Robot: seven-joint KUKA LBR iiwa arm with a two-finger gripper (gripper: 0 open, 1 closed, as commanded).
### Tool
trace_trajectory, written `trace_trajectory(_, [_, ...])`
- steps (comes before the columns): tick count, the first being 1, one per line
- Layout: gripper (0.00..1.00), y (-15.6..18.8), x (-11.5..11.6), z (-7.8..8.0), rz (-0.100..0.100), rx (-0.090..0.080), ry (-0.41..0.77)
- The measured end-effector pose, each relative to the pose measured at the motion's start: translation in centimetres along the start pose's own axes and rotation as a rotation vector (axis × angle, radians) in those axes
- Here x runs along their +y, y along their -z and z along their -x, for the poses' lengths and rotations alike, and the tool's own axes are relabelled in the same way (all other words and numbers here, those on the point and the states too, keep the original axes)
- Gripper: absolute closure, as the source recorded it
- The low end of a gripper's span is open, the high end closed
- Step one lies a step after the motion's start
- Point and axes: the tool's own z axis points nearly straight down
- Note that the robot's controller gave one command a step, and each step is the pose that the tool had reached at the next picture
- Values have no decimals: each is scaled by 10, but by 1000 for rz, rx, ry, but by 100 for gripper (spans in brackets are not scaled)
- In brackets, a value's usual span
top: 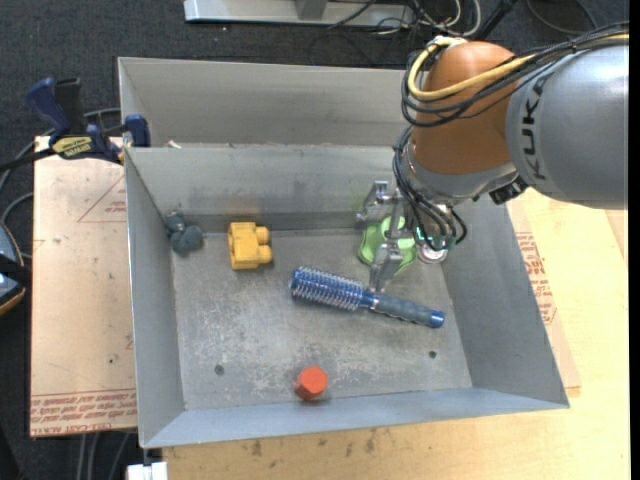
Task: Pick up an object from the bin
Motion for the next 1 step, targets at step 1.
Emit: trace_trajectory(1, [0, -113, 37, -9, 1, -12, -102])
